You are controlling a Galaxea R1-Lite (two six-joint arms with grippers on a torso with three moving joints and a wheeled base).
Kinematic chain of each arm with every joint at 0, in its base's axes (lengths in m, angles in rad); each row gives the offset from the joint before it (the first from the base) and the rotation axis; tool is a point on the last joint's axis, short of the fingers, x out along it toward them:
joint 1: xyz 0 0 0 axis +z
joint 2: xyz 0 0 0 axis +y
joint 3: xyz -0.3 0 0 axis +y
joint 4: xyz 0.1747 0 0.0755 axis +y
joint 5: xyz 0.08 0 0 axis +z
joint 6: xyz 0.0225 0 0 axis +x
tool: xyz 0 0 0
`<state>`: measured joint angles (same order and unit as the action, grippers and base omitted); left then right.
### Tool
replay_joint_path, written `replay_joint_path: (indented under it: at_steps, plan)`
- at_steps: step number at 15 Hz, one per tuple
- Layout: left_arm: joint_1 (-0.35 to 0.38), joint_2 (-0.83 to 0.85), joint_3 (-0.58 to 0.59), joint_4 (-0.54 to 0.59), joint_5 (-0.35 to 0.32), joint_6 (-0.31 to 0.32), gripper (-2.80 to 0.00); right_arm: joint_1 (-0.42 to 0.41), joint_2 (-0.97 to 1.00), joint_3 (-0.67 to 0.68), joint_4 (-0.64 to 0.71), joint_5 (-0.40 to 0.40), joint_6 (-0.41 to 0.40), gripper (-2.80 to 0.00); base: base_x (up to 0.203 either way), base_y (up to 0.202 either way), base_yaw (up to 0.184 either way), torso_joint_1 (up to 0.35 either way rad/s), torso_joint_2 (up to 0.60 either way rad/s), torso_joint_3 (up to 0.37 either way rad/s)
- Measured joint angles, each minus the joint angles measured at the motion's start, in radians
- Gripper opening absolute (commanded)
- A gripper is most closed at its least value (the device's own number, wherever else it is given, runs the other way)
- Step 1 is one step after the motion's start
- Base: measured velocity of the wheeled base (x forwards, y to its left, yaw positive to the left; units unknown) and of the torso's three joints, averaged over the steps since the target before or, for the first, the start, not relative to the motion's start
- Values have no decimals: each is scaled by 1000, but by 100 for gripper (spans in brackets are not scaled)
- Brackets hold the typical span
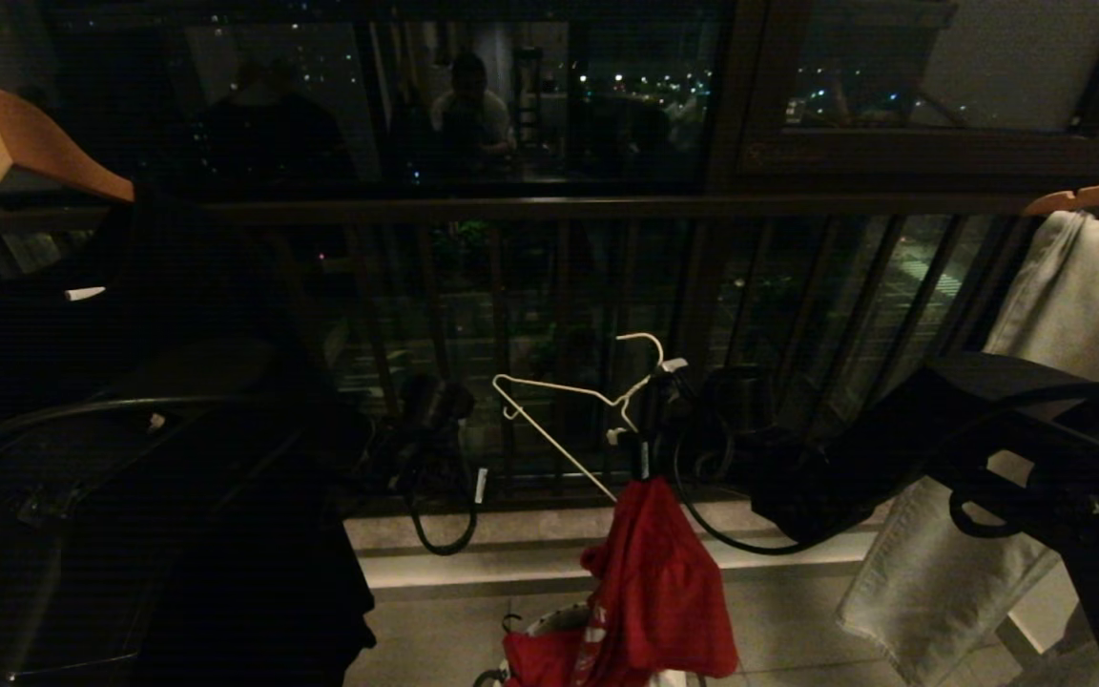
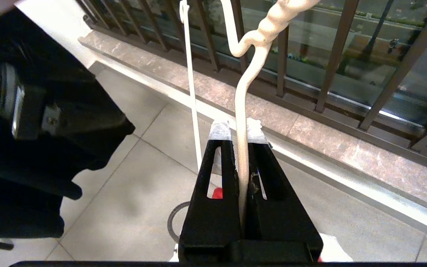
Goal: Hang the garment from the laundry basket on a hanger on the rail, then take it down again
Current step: Take the clothes off the clothes rack
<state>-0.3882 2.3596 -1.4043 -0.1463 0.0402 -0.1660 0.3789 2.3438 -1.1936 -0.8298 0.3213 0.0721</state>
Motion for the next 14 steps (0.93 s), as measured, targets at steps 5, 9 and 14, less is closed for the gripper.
replay_joint_path:
  at_steps: [5,9,14]
  plan:
    - [3,-64,7,32,27,4,-280,9,14,-6,-6,-23,6,-280,0,0,0,0,0,0]
    - [3,-173,27,56,50,3,-280,40,50,-23,-88,-135,9,-280,0,0,0,0,0,0]
    - [3,-208,31,54,51,4,-280,60,71,-40,-99,-176,46,-280,0,0,0,0,0,0]
